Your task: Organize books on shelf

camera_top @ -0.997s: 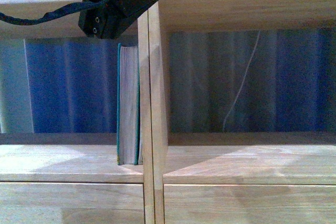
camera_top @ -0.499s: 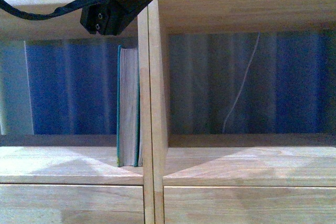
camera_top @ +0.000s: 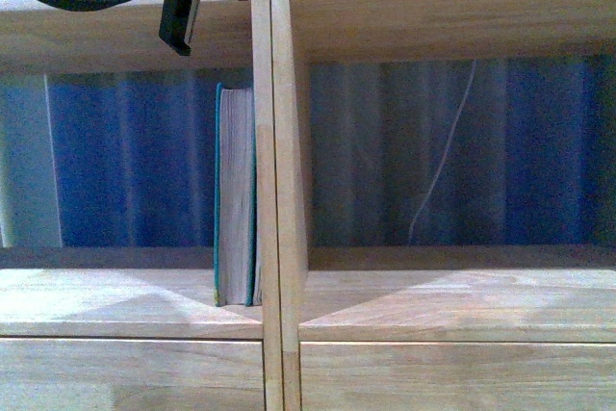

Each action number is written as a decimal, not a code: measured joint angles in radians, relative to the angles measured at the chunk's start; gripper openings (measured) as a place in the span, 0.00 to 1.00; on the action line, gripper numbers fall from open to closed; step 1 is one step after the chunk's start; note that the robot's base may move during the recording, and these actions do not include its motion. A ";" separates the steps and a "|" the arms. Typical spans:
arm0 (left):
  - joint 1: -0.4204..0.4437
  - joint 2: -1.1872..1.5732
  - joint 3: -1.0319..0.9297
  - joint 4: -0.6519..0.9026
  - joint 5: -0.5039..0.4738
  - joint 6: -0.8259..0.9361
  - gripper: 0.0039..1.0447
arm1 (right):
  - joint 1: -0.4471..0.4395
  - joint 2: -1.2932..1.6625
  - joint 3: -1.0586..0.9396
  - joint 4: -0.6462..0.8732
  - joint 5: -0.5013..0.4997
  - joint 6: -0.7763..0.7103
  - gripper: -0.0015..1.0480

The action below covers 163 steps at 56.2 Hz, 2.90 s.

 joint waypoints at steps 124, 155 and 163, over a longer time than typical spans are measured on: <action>0.620 -0.320 -0.110 -0.330 0.080 1.032 0.16 | -0.316 -0.078 -0.301 -0.103 0.288 -1.088 0.56; 0.746 -0.091 -0.190 0.314 0.308 1.232 0.16 | -0.333 -0.303 -0.606 -0.033 0.283 -1.130 0.03; 0.713 0.019 -0.190 0.442 0.317 1.217 0.16 | -0.333 -0.358 -0.644 -0.042 0.283 -1.130 0.03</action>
